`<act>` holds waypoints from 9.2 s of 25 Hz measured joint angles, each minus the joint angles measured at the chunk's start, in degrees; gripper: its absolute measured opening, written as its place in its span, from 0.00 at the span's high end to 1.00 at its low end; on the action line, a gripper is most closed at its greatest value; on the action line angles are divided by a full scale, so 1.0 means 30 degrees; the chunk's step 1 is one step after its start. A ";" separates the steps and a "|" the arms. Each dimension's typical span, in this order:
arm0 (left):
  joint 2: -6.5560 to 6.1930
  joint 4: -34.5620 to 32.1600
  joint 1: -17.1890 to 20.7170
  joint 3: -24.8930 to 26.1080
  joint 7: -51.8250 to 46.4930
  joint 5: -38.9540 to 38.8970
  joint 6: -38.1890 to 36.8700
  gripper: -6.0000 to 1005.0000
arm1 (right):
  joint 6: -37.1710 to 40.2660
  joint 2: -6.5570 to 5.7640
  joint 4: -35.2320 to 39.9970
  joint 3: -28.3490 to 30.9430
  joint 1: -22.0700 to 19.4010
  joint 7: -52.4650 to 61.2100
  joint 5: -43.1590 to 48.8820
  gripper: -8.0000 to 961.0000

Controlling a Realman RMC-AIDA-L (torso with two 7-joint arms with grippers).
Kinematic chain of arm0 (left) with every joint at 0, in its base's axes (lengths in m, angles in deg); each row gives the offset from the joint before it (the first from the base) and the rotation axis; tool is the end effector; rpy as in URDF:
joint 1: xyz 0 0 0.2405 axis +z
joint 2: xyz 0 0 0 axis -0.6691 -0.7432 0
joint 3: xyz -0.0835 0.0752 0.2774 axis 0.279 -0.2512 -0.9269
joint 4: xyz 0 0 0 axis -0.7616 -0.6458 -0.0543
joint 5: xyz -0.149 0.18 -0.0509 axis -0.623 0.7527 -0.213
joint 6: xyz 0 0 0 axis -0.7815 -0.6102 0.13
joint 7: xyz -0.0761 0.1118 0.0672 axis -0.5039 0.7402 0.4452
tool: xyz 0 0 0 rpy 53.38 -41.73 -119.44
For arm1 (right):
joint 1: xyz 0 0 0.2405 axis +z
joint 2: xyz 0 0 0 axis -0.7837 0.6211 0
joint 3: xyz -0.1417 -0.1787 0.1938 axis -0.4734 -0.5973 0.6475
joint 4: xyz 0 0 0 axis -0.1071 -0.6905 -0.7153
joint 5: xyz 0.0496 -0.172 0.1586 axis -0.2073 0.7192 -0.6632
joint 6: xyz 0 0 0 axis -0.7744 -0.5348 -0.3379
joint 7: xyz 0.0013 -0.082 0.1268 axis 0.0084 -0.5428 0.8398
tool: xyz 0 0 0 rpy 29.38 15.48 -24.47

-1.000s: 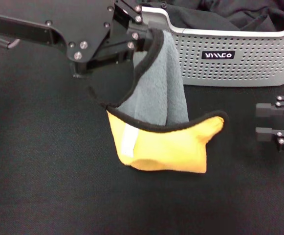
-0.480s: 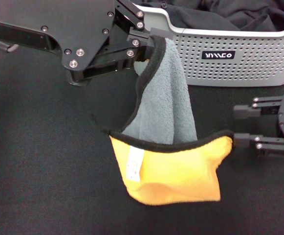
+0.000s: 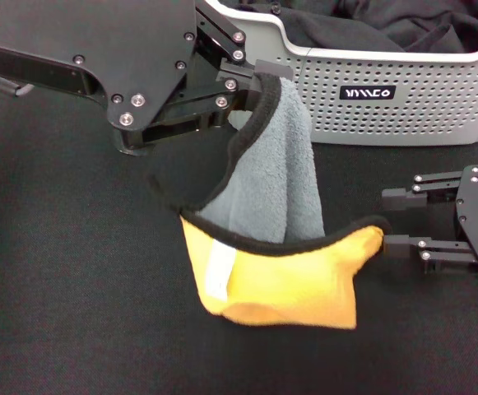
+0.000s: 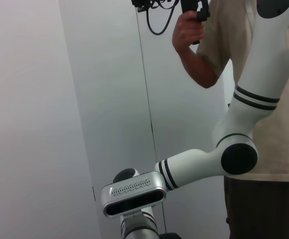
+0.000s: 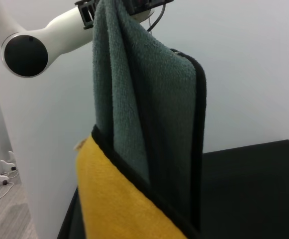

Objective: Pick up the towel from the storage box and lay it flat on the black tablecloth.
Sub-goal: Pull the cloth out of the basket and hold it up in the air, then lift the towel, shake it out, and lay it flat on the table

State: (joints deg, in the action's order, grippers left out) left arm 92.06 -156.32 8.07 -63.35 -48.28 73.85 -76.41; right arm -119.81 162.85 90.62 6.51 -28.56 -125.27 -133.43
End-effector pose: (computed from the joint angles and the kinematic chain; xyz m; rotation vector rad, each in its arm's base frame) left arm -0.1233 0.3465 0.0942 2.8774 -0.3349 0.9442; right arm 0.2678 0.3378 0.0108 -2.9650 0.1551 0.8652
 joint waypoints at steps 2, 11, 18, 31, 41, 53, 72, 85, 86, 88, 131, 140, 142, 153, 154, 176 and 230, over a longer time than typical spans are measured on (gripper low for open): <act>0.0014 -0.0001 0.0007 -0.0006 0.0000 -0.0003 0.0000 0.98 | -0.0001 0.0011 -0.0012 -0.0128 0.0014 -0.0007 0.0071 0.50; 0.0114 0.0010 0.0001 -0.0055 0.0000 -0.0012 0.0000 0.98 | -0.0001 0.0415 -0.0022 -0.0526 0.0124 -0.0020 0.0764 0.53; 0.0108 0.0107 0.0148 0.0024 0.0000 0.0022 0.0003 0.98 | -0.0013 0.0313 0.0193 -0.0527 -0.0046 0.0118 0.0841 0.60; 0.0108 0.0111 0.0249 0.0013 0.0000 -0.0030 0.0000 0.98 | -0.0011 0.0300 0.0323 -0.0652 -0.0185 -0.0776 0.0837 0.84; 0.0179 0.0140 0.0343 0.0052 0.0000 -0.0044 0.0039 0.98 | 0.0026 0.0422 0.0347 -0.0477 -0.0392 -0.2008 0.0804 0.89; 0.1215 0.6601 0.2075 0.3649 0.2249 0.0521 0.1973 0.97 | -0.0023 0.0402 0.5375 0.1900 -0.1328 -0.0363 -0.2252 0.97; 0.1707 1.4656 0.2918 0.3604 0.4334 0.2914 0.6355 0.76 | 0.3738 -0.0753 1.4009 0.4324 0.4477 0.5358 -0.3661 0.96; 0.0474 1.4663 0.4050 0.3742 0.4160 0.2058 0.1341 0.65 | 0.3043 -0.2528 1.4545 0.4465 0.5622 0.5775 -0.3750 0.96; 0.0363 1.4646 0.4100 0.3739 0.4280 0.1799 0.0707 0.65 | 0.2979 -0.2557 1.4596 0.4504 0.5581 0.5774 -0.3742 0.96; 0.0229 1.4587 0.4125 0.3643 0.4481 0.1448 -0.0102 0.65 | 0.2760 -0.2619 1.4613 0.4512 0.5524 0.5770 -0.3687 0.96; 0.1899 1.4549 0.0658 -0.1054 0.5833 -0.3559 -0.0010 0.65 | 0.1376 0.0630 1.6350 0.2510 0.4078 0.4198 0.0046 0.94; 0.2013 1.6186 0.1222 -0.0942 0.8747 -0.4042 0.2573 0.65 | 0.4796 0.0811 1.6393 0.1284 0.3620 0.4404 0.0566 0.94; 0.2059 1.6269 0.1456 -0.0986 0.9386 -0.4232 0.3501 0.65 | 0.5611 0.0828 1.6401 0.0978 0.3502 0.4444 0.0569 0.94; 0.2130 1.9469 0.1661 -0.1013 1.4397 -0.5877 0.7021 0.65 | 1.0592 0.0884 1.6749 -0.1633 0.3036 0.4677 0.2430 0.93; 0.2130 1.9741 0.1715 -0.0991 1.4825 -0.6055 0.7221 0.65 | 1.0825 0.0884 1.6793 -0.1821 0.3056 0.4682 0.2571 0.93; 0.2218 2.2587 0.2697 -0.0998 1.6899 -0.6887 0.7613 0.65 | 1.4352 0.0903 1.6681 -0.3889 0.3402 0.4756 0.4313 0.92; 0.2217 2.5400 0.2045 -0.0884 1.8342 -0.7408 0.7860 0.71 | 1.6036 0.0938 1.6674 -0.5602 0.3500 0.4755 0.4462 0.90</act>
State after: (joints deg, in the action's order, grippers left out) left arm 98.71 -80.12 14.20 -66.00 6.75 51.62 -52.82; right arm -71.70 165.67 140.64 -10.29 -18.06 -111.01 -120.04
